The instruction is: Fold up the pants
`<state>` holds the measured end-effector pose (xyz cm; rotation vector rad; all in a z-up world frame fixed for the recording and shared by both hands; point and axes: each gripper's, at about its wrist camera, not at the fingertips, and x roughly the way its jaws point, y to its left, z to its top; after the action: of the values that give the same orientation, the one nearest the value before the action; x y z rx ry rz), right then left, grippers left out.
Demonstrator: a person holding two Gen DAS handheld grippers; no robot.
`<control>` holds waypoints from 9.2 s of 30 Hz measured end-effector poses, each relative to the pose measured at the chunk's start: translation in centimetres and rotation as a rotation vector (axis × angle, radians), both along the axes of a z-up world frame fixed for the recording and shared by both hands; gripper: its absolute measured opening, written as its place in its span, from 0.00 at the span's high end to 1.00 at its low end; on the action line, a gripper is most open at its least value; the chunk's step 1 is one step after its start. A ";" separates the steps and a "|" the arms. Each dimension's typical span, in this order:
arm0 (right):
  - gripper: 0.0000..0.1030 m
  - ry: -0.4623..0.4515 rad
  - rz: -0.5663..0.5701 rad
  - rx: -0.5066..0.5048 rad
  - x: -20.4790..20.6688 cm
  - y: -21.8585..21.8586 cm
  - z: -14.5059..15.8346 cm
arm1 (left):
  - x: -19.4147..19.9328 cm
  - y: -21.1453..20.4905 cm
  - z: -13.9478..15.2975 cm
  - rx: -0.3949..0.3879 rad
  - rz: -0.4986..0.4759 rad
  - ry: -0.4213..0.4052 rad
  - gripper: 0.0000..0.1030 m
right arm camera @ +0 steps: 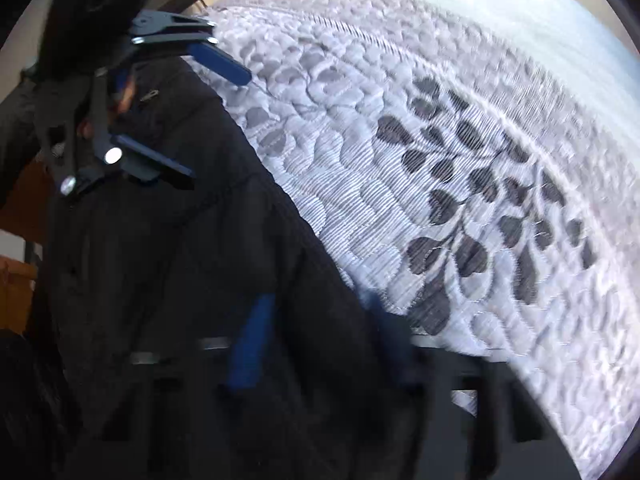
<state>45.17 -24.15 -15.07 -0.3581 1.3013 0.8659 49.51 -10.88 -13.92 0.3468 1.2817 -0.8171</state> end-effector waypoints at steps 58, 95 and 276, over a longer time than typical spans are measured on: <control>0.86 -0.474 -0.356 0.193 -37.4 -3.1 12.9 | -37.3 0.1 10.1 0.029 0.196 -0.333 0.92; 0.41 -0.130 -1.142 0.130 -45.7 -19.6 7.5 | -41.7 -2.3 6.6 0.194 0.616 -0.262 0.79; 0.35 0.020 -1.598 0.194 -46.3 -33.7 3.3 | -39.3 -12.7 0.4 0.118 0.620 -0.170 0.06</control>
<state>-1.17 -57.82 -11.79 0.8028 1.0674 -0.3834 10.26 -23.59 -13.52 0.0937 1.1840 -0.1820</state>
